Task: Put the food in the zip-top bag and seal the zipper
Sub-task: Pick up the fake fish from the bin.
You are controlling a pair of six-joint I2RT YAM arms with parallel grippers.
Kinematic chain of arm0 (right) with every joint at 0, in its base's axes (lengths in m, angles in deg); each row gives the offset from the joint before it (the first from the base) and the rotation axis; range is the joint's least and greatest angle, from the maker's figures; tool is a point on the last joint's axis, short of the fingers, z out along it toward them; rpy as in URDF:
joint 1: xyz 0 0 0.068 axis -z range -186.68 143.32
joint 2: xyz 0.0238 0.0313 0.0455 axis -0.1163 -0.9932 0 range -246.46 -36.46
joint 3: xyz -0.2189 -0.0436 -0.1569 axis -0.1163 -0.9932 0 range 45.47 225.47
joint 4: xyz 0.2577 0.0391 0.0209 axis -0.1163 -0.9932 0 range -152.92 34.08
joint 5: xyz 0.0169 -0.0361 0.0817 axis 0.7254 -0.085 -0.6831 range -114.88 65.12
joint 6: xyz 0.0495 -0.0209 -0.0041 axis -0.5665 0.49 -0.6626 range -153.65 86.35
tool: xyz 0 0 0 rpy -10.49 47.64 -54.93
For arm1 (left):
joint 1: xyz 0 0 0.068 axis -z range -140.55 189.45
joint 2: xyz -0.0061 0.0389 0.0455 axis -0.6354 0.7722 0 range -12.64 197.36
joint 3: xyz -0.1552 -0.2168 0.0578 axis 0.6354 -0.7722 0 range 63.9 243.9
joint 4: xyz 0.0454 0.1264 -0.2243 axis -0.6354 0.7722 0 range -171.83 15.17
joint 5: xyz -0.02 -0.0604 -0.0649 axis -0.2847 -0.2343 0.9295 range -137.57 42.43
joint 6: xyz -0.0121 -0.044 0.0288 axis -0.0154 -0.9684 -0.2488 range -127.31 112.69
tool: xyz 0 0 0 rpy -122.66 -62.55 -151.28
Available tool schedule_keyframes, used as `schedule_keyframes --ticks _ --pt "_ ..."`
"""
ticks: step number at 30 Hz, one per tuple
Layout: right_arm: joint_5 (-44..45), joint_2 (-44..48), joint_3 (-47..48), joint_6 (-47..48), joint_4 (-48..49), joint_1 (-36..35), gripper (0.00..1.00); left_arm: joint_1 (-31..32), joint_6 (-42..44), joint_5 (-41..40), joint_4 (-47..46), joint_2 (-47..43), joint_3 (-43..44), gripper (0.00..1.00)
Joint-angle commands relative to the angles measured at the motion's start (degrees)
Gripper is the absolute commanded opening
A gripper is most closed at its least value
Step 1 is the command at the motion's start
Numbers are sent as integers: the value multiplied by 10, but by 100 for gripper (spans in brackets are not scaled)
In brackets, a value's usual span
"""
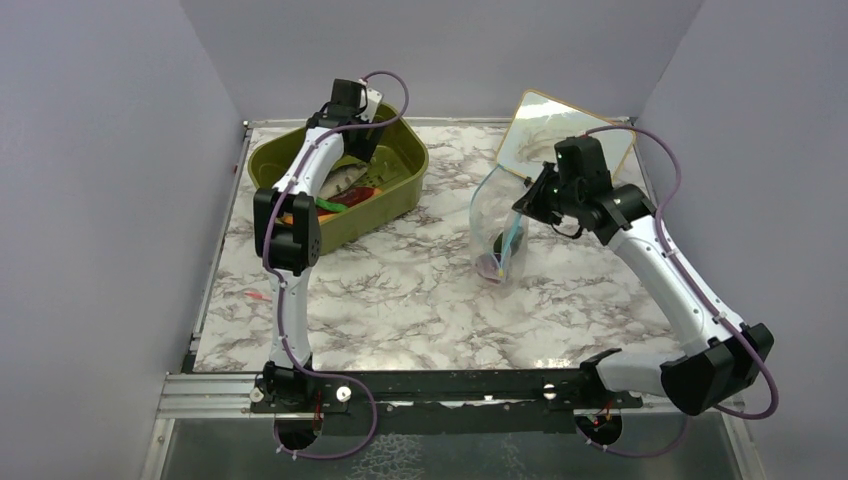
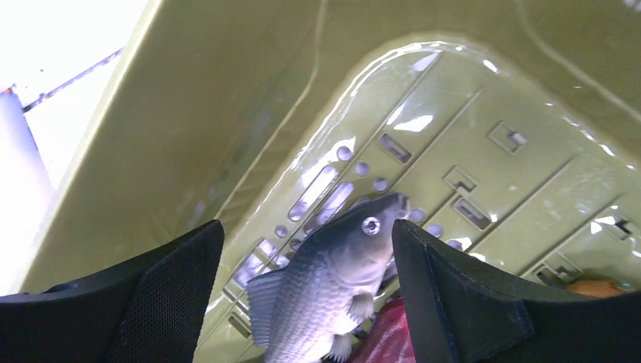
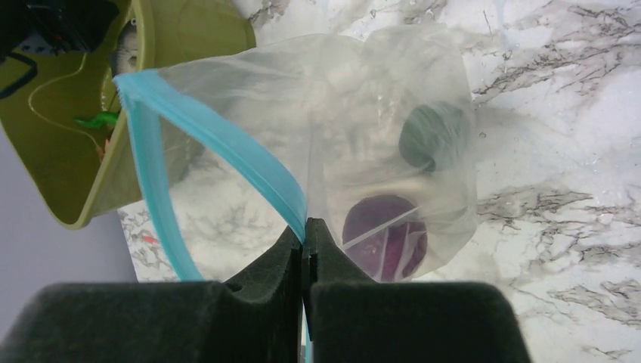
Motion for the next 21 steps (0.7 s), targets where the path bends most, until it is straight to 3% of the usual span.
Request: schedule_keyframes --ticks 1,5,13,21 --pt "30 -34 73 -2 -92 3 1 -9 6 -37 -6 -9 -20 84" --pt "23 -66 118 10 -106 3 1 -8 23 26 -15 -24 -65 84" --pt "-10 -119 153 25 -103 3 1 -12 36 -8 -35 -17 -103 89" --pt "-6 -140 187 42 -104 3 1 -14 31 19 -37 -4 -94 73"
